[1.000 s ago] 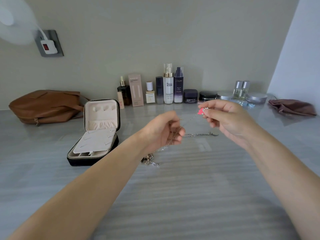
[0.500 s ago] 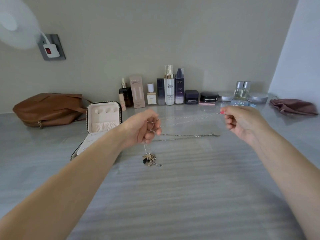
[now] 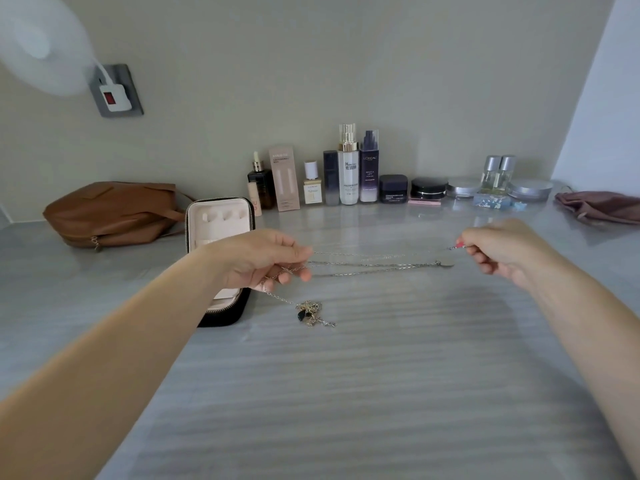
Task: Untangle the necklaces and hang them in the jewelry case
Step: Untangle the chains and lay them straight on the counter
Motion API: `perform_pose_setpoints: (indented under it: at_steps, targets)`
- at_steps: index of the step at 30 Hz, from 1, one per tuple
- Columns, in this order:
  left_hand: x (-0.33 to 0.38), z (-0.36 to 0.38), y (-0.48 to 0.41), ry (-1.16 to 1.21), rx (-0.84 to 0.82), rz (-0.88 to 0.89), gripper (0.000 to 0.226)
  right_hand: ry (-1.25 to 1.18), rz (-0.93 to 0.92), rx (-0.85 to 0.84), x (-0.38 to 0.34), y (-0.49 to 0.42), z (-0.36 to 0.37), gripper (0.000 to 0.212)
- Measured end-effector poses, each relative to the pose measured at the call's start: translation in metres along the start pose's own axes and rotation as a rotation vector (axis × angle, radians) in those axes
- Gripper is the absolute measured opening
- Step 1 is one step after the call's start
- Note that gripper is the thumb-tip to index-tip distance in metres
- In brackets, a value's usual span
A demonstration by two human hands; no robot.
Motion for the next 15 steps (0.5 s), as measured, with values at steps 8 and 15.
perform_pose_setpoints:
  at_steps: [8, 15]
  targets:
    - [0.021, -0.007, 0.007, 0.024, 0.071, 0.099, 0.021, -0.033, -0.030, 0.033, -0.004, -0.001, -0.009, 0.016]
    - [0.056, 0.011, 0.014, 0.308, 0.002, 0.295, 0.024, -0.104, -0.054, 0.060, -0.006, 0.000, -0.011, 0.020]
Point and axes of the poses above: each hand's wrist, its own y-axis away from the middle knuckle, its own z-axis out of the palm, x = y × z, the point moved 7 cm from there along -y, towards the middle knuckle, and after that the axes turned 7 degrees about y, right-handed, at the moved point
